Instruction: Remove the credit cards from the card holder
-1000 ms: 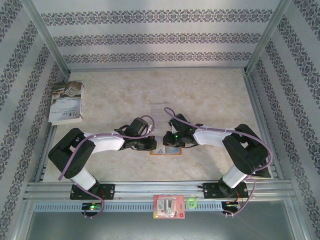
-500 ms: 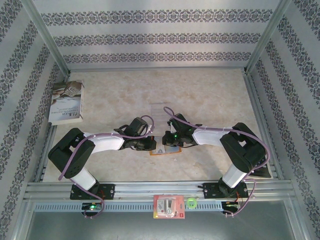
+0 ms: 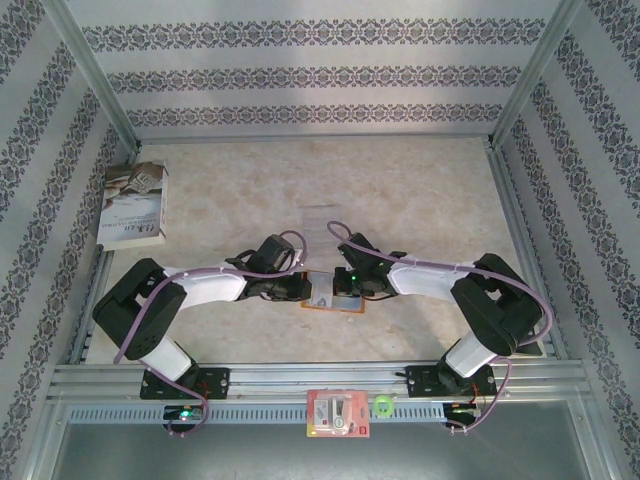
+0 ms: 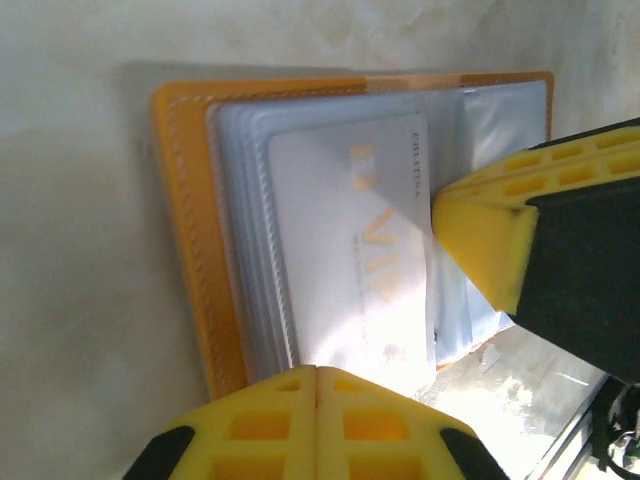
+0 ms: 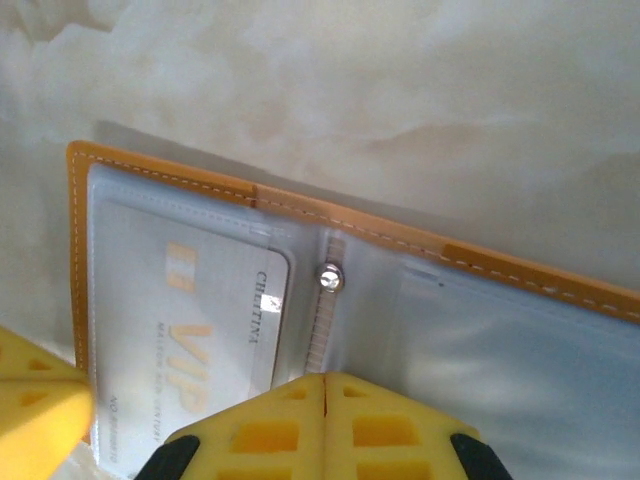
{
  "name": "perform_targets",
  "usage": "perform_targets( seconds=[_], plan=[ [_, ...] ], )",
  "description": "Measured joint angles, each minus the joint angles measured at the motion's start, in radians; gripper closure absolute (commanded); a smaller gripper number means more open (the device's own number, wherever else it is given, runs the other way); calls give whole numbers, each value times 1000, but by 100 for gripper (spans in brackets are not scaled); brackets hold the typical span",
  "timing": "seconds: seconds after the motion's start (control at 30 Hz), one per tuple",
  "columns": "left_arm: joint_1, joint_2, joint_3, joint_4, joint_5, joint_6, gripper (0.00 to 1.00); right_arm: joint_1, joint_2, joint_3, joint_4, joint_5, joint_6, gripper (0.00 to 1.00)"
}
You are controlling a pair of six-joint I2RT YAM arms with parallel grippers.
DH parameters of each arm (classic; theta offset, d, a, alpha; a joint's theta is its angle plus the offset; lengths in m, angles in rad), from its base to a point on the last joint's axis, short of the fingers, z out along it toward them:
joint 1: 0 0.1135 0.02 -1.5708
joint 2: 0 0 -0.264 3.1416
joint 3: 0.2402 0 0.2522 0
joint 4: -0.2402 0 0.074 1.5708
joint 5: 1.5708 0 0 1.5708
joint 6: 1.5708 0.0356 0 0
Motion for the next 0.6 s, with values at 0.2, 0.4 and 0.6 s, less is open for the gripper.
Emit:
perform_targets(
  seconds=[0.2, 0.4, 0.6],
  plan=[
    [0, -84, -7, -7, -29, 8, 75, 12, -59, -5, -24, 29, -27, 80],
    [-1, -97, -5, -8, -93, 47, 62, 19, -122, -5, -23, 34, -34, 81],
    [-9, -66, 47, -14, -155, 111, 54, 17, -116, -3, -58, 45, -19, 87]
  ],
)
